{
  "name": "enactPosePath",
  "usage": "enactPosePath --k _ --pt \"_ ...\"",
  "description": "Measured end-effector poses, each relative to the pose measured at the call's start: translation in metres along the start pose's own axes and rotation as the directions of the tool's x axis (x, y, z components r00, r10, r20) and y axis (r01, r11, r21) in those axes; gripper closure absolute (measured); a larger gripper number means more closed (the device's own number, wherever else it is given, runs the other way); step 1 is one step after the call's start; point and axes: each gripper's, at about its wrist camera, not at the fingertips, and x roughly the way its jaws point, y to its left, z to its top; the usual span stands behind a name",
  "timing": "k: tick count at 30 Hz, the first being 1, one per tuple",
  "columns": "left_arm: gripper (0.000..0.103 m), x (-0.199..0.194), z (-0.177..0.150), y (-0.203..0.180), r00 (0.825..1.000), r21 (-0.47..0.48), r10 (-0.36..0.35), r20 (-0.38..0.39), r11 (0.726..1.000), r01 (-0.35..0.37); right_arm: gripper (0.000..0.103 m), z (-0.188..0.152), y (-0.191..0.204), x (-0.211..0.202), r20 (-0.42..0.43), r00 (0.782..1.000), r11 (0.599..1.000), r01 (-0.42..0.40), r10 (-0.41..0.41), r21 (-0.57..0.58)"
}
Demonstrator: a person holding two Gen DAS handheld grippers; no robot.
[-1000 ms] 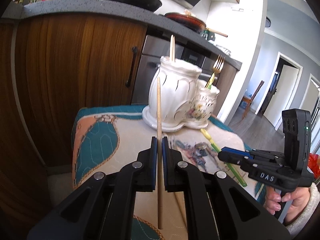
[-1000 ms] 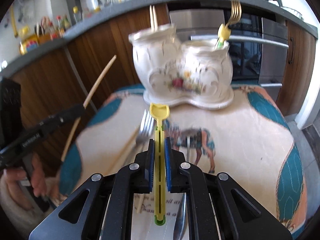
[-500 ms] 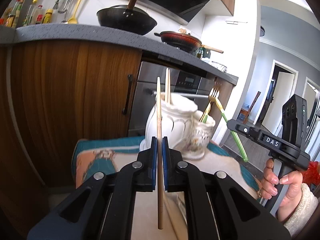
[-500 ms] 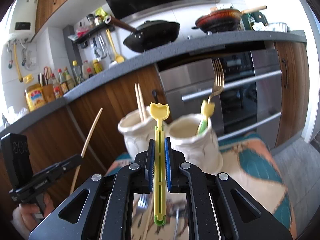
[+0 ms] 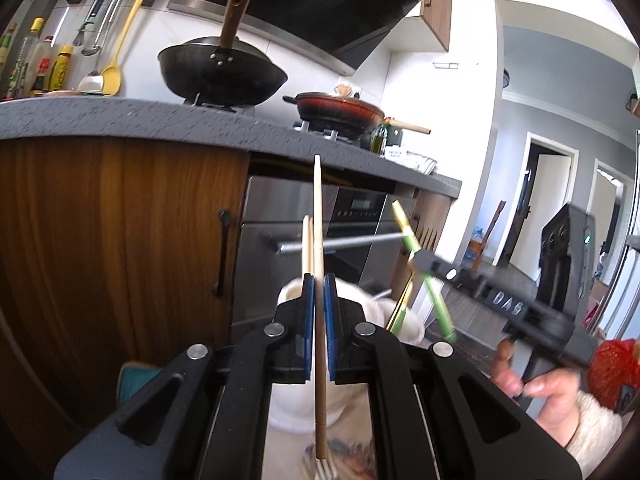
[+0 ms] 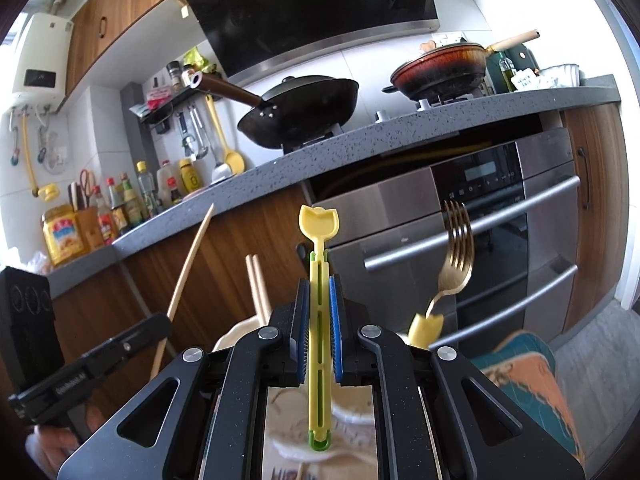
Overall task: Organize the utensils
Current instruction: 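Lift the chopstick over the tall cup while the right tool carries the yellow utensil to the short cup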
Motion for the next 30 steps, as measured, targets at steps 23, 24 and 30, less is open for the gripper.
enactPosePath --k 23,24,30 --pt "0.098 0.055 0.004 -0.006 0.996 0.013 0.001 0.085 1.0 -0.002 0.092 -0.007 -0.026 0.032 0.004 1.0 0.999 -0.014 0.014 0.043" --pt "0.098 0.05 0.002 -0.004 0.997 0.011 0.0 0.081 1.0 -0.001 0.092 -0.008 -0.026 0.033 0.003 1.0 0.999 -0.01 0.01 0.04" --pt "0.098 0.036 -0.01 0.0 0.999 0.014 0.016 0.042 1.0 -0.016 0.092 -0.018 -0.02 0.042 0.007 0.999 0.999 0.042 -0.041 -0.025"
